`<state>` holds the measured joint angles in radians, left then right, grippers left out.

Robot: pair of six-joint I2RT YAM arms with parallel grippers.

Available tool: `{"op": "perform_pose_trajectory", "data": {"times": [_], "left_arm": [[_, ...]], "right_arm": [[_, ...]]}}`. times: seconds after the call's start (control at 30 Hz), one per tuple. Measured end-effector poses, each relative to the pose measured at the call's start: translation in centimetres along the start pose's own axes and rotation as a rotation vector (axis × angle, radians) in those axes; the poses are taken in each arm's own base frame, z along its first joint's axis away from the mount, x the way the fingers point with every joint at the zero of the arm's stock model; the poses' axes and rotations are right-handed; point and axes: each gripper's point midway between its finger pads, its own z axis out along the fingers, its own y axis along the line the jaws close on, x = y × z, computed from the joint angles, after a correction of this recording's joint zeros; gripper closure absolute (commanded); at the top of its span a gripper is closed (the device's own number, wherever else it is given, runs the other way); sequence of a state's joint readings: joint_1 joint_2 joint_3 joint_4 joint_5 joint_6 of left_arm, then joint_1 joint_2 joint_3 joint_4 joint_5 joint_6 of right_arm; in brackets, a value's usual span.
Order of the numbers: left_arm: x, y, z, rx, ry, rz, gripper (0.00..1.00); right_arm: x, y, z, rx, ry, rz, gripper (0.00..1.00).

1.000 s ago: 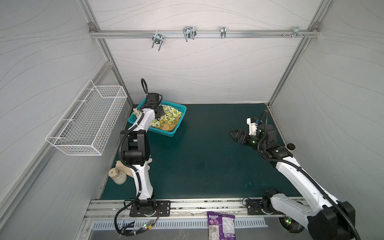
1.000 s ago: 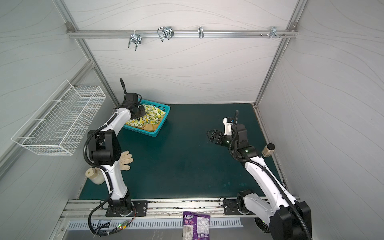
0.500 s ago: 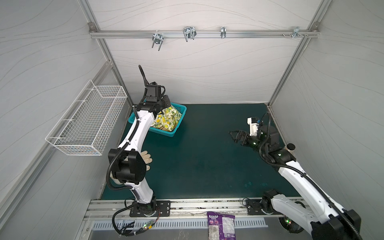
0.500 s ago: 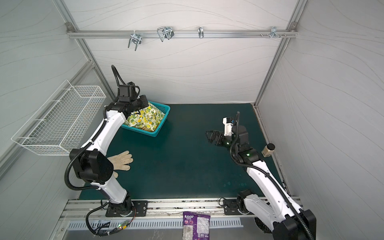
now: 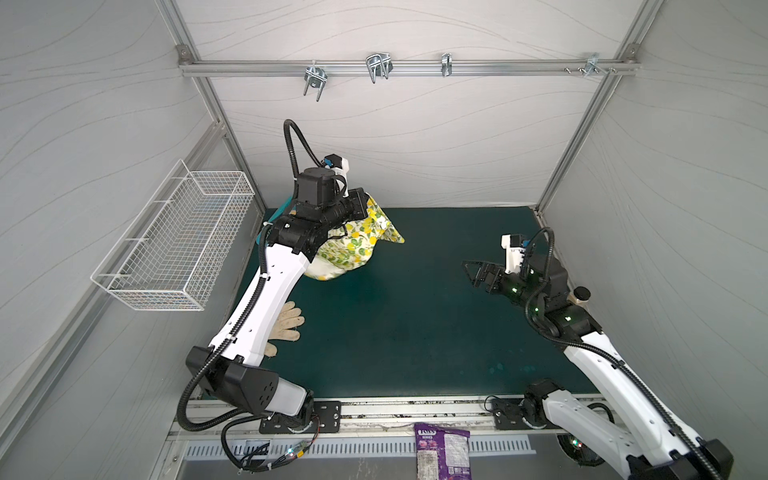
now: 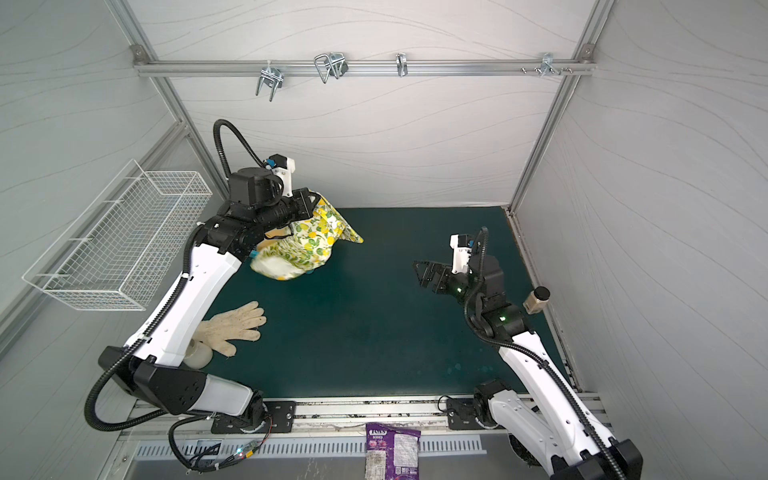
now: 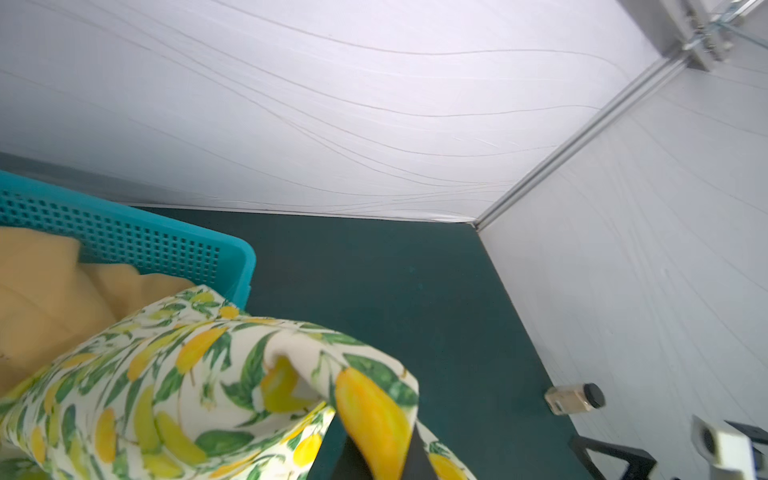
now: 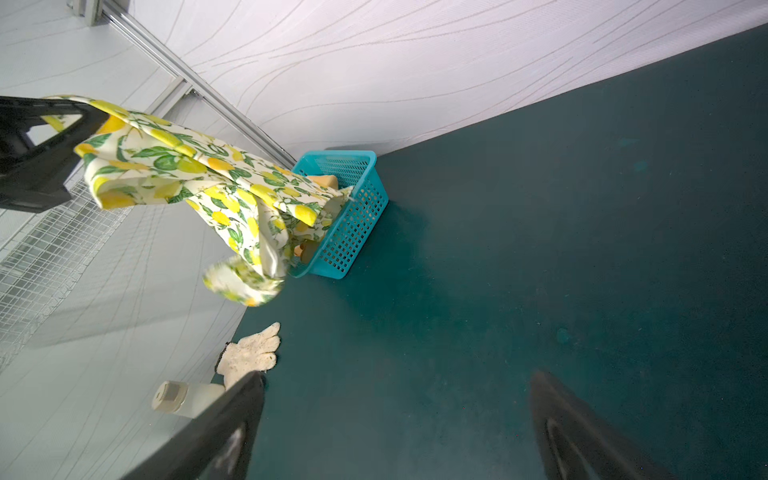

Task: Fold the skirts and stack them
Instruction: 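Lift the lemon-print skirt out with the left gripper and drag it onto the table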

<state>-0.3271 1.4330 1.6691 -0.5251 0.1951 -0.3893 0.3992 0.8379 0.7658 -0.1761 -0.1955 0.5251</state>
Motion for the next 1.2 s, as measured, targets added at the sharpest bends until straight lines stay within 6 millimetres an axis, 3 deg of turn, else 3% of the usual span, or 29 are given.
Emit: {"op": "perform_pose_trajectory", "data": {"times": [0.2,0.37,0.57,1.03,1.2], "left_arm": [[1.4,-4.5,-0.8,0.113,0.032,0.016,1.00],[5.5,-7.6,0.5,0.185,0.120,0.034,1.00],[10.5,-9.7,3.3,0.221,0.232,0.038,1.00],[18.2,-11.9,11.1,0.228,0.393,0.021,1.00],[19.4,-15.8,13.2,0.284,0.413,0.042,1.00]], "right_arm": [[-0.9,0.3,-1.7,0.015,-0.056,-0.010,0.01],[-1.6,0.7,-3.1,0.015,-0.105,-0.022,0.01],[-1.6,1.4,-3.6,-0.017,-0.107,-0.053,0.01],[-1.2,0.8,-5.3,0.013,-0.149,-0.085,0.01],[-1.5,-0.5,-7.5,0.094,-0.226,-0.082,0.01]]}}
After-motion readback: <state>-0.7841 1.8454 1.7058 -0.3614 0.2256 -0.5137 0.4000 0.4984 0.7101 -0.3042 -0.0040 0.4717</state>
